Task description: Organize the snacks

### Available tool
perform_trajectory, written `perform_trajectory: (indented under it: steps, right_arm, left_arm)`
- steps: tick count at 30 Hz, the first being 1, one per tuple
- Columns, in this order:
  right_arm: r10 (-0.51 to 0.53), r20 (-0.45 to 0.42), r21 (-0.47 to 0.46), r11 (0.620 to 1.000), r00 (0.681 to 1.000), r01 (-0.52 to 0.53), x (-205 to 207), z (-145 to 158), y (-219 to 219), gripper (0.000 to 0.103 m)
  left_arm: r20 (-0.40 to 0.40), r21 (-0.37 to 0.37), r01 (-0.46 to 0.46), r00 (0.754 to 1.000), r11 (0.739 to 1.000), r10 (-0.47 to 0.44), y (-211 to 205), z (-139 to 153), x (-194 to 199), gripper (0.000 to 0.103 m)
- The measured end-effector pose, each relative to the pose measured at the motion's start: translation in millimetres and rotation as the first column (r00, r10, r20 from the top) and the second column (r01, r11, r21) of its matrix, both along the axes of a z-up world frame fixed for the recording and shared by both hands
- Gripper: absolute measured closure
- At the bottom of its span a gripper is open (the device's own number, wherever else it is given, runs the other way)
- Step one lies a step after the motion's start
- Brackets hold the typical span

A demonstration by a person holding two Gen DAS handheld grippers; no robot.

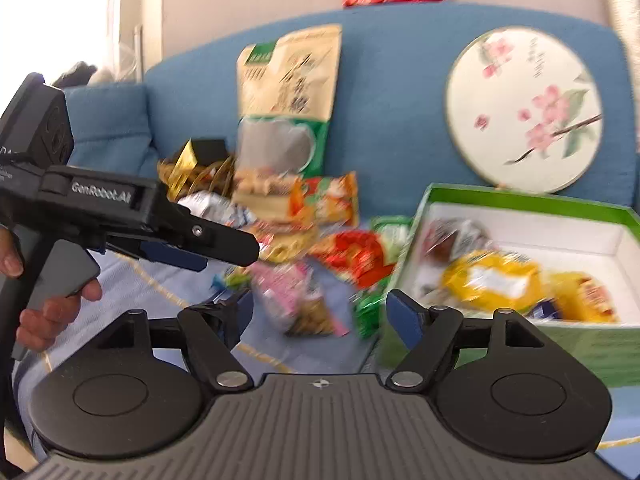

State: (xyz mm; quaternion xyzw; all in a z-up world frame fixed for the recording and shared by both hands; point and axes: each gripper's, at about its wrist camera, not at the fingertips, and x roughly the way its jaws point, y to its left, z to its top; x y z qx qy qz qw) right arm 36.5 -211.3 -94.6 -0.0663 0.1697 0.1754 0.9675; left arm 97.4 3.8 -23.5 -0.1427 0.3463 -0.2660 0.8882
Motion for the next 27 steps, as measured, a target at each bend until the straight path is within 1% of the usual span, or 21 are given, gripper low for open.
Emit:
perform_trajectory:
  steps: [2, 3, 4, 6, 9, 11, 12, 13, 14, 16, 18, 20, 21, 22, 23, 24, 25, 27]
  right_arm:
    - [0.012, -0.014, -0.040, 0.999, 1.000, -0.012, 5.4, -6.8, 11.7, 0.000]
    - [0.014, -0.018, -0.061, 0.998, 1.000, -0.015, 8.5, -9.8, 17.1, 0.000]
    - [0.017, -0.018, -0.076, 0.997, 1.000, -0.018, 12.6, -11.6, 20.6, 0.003]
    - [0.018, -0.007, -0.105, 0.994, 1.000, -0.019, 22.2, -12.8, 30.3, 0.006]
    - [0.021, 0.017, -0.156, 0.988, 1.000, -0.018, 35.1, -15.5, 43.7, 0.012]
    - [0.040, 0.028, -0.185, 0.982, 0.999, -0.034, 37.7, -20.7, 49.1, 0.041]
    - [0.065, 0.030, -0.212, 0.976, 0.997, -0.057, 34.9, -23.3, 51.8, 0.045]
    - [0.097, 0.038, -0.244, 0.966, 0.995, -0.085, 29.3, -24.8, 54.1, 0.052]
    - [0.147, 0.035, -0.279, 0.951, 0.989, -0.131, 21.1, -25.7, 56.7, 0.056]
    - [0.219, 0.020, -0.321, 0.925, 0.975, -0.201, 4.2, -28.2, 60.8, 0.057]
    - [0.252, -0.005, -0.345, 0.908, 0.968, -0.238, -10.3, -35.3, 63.9, 0.057]
    - [0.272, -0.030, -0.353, 0.897, 0.962, -0.264, -15.8, -40.9, 66.0, 0.051]
    - [0.270, -0.027, -0.364, 0.894, 0.963, -0.261, -16.8, -41.9, 66.8, 0.042]
    - [0.261, -0.016, -0.368, 0.896, 0.965, -0.249, -17.4, -42.4, 66.6, 0.026]
    - [0.249, -0.003, -0.364, 0.902, 0.968, -0.233, -16.5, -41.6, 65.7, 0.016]
    - [0.234, 0.012, -0.347, 0.913, 0.972, -0.215, -15.0, -39.7, 63.3, 0.000]
    - [0.221, 0.021, -0.321, 0.925, 0.975, -0.202, -12.6, -37.7, 60.8, 0.000]
    - [0.189, 0.010, -0.237, 0.954, 0.982, -0.181, -4.3, -31.5, 52.1, 0.000]
  left_arm:
    - [-0.013, -0.021, -0.006, 1.000, 1.000, 0.006, 10.8, -9.5, 0.2, 0.000]
    - [-0.026, -0.044, -0.007, 1.000, 0.999, 0.006, 15.6, -14.6, 1.2, 0.000]
    - [-0.041, -0.059, -0.007, 0.999, 0.998, 0.004, 18.7, -18.5, 2.2, 0.000]
    - [-0.075, -0.075, 0.002, 0.997, 0.997, -0.008, 21.8, -23.4, 4.9, 0.000]
    - [-0.091, -0.109, 0.016, 0.996, 0.994, -0.026, 26.2, -23.7, 7.9, 0.000]
    - [-0.095, -0.128, 0.023, 0.995, 0.991, -0.035, 29.5, -22.9, 7.9, 0.000]
    - [-0.096, -0.135, 0.026, 0.995, 0.990, -0.040, 31.2, -22.7, 7.5, 0.000]
    - [-0.097, -0.141, 0.029, 0.994, 0.990, -0.043, 32.3, -22.5, 6.9, 0.000]
    - [-0.098, -0.148, 0.033, 0.994, 0.988, -0.048, 33.5, -22.1, 6.1, 0.000]
    - [-0.099, -0.154, 0.044, 0.993, 0.987, -0.060, 32.8, -21.9, 5.9, 0.000]
    - [-0.098, -0.145, 0.053, 0.993, 0.988, -0.067, 30.7, -23.3, 4.6, 0.000]
    - [-0.106, -0.138, 0.050, 0.992, 0.989, -0.065, 28.4, -26.5, 4.9, 0.000]
    - [-0.116, -0.144, 0.051, 0.991, 0.988, -0.068, 28.1, -28.7, 5.5, 0.001]
    - [-0.125, -0.154, 0.051, 0.990, 0.987, -0.071, 28.5, -31.0, 6.6, 0.003]
    - [-0.133, -0.159, 0.046, 0.989, 0.986, -0.068, 28.9, -32.6, 7.3, 0.004]
    - [-0.139, -0.162, 0.037, 0.988, 0.986, -0.060, 29.8, -33.5, 7.7, 0.004]
    - [-0.142, -0.170, 0.027, 0.989, 0.985, -0.052, 31.4, -34.1, 8.0, 0.004]
    - [-0.147, -0.185, 0.010, 0.988, 0.983, -0.038, 34.3, -34.4, 9.0, 0.004]
